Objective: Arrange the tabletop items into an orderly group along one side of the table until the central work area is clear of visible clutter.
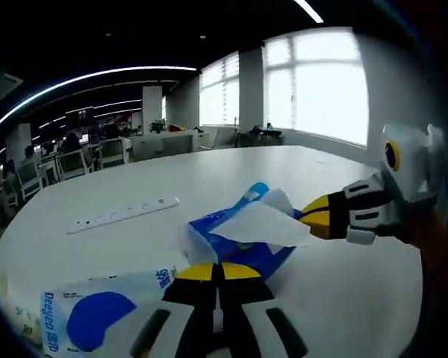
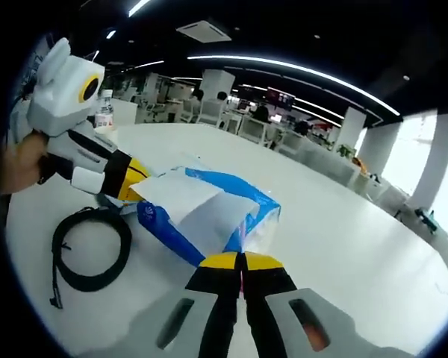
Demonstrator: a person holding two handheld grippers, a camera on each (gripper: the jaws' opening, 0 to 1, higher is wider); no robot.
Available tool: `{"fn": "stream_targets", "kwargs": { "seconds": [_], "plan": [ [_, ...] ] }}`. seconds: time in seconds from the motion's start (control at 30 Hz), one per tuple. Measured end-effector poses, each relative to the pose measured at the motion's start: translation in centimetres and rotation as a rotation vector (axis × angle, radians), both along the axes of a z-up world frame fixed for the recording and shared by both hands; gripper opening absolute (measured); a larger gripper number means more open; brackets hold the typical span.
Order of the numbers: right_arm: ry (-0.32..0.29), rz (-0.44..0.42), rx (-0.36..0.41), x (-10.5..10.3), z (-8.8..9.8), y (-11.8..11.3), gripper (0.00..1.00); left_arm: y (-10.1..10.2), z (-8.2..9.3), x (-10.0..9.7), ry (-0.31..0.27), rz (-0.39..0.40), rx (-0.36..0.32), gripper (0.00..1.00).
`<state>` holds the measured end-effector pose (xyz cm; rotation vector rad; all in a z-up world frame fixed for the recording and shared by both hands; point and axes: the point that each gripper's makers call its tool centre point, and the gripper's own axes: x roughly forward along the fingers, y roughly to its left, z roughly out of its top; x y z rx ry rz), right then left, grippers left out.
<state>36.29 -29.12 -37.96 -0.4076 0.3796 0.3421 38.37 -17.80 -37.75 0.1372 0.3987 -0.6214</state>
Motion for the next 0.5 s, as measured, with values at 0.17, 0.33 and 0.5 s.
{"fn": "stream_targets", "kwargs": {
  "seconds": [0.17, 0.33, 0.5],
  "plan": [
    [0.020, -0.006, 0.021, -0.1, -0.9, -0.4, 0.00, -0.3, -0.6, 0.2, -0.001, -0.005, 0.021, 0.00],
    [0.033, 0.000, 0.016, -0.4, -1.7, -0.2, 0.00, -0.3, -1.4, 0.4, 0.012, 0.000, 0.035, 0.00],
    [0.052, 0.003, 0.021, -0.4, -2.7, -0.3, 0.00, -0.3, -2.3, 0.2, 0.024, 0.002, 0.051, 0.00]
  ]
}}
